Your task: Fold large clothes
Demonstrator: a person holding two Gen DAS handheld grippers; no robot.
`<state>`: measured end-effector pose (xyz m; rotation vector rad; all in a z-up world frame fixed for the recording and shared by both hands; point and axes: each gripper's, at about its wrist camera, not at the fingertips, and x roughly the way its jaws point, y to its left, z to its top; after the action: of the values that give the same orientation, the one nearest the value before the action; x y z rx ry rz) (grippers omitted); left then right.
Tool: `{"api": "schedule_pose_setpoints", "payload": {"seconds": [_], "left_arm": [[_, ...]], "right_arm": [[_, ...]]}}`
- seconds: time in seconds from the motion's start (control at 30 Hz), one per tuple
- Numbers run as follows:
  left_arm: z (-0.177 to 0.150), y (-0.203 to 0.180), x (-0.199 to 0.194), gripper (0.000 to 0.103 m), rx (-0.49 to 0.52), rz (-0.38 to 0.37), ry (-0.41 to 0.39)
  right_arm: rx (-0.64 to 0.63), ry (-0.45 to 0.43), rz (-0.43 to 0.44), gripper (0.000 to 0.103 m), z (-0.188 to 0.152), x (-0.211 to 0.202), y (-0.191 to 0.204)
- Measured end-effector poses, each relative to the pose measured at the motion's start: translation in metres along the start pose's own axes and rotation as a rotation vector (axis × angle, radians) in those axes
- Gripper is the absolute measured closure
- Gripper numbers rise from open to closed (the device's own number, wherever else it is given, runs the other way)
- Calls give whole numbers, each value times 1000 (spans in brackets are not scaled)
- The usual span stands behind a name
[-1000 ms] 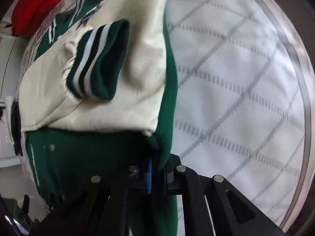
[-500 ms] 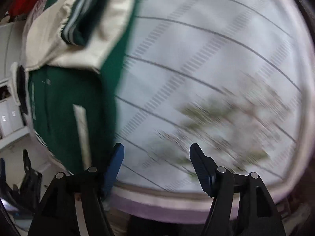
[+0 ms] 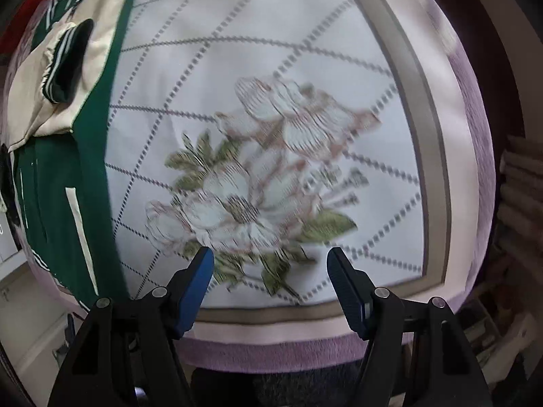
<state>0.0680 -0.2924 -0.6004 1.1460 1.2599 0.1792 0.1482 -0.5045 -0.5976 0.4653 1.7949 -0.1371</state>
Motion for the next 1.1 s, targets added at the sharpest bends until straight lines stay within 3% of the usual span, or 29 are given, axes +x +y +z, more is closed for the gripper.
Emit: {"api": "schedule_pose_setpoints", "payload": {"seconds": [0.07,0.1,0.13,0.17,0.2,0.23,0.3,0.37,0.4,0.53,0.6,0.7,0.73,0.8,0.83,0.93,1.1], "left_arm": [[5,13,10,1,-37,-24,23],[6,20,11,9,-59,-40,25],[6,29,12,34,-88,-65,17],[6,35,11,52,-110,-102,18],[6,44,9,88,-145,-157,16],[5,51,6,92,-177,-182,15],[3,62,0,92,-210,-197,3],[3,71,-3,93,-229,-208,2],[4,74,-4,93,-233,-215,5],[9,82,-6,94,-248,-226,15],[12,92,-6,94,-262,-238,25],[15,105,-4,93,-277,-252,37],[16,110,-4,94,-280,-261,41],[17,115,-5,94,-274,-258,39],[16,118,-6,95,-268,-260,36],[11,131,-13,96,-270,-277,23],[-11,166,-43,97,-303,-375,-3]], "right_arm": [[-6,-4,39,32,8,2,7],[-3,-7,64,32,12,2,7],[-1,-14,103,32,17,3,11],[-3,-25,139,32,22,3,12],[-6,-48,187,32,28,1,14],[-7,-72,250,32,36,0,17],[-9,-109,391,29,53,-1,23],[10,-154,544,17,73,-5,26],[25,-175,594,17,84,-6,25],[84,-186,717,17,121,15,51],[134,-174,807,15,135,36,84],[187,-193,824,12,148,49,119],[198,-197,834,15,149,48,122],[214,-189,796,61,151,61,145],[221,-170,781,76,154,67,143],[246,-167,765,85,146,60,143],[185,-196,677,88,111,-18,127]]}}
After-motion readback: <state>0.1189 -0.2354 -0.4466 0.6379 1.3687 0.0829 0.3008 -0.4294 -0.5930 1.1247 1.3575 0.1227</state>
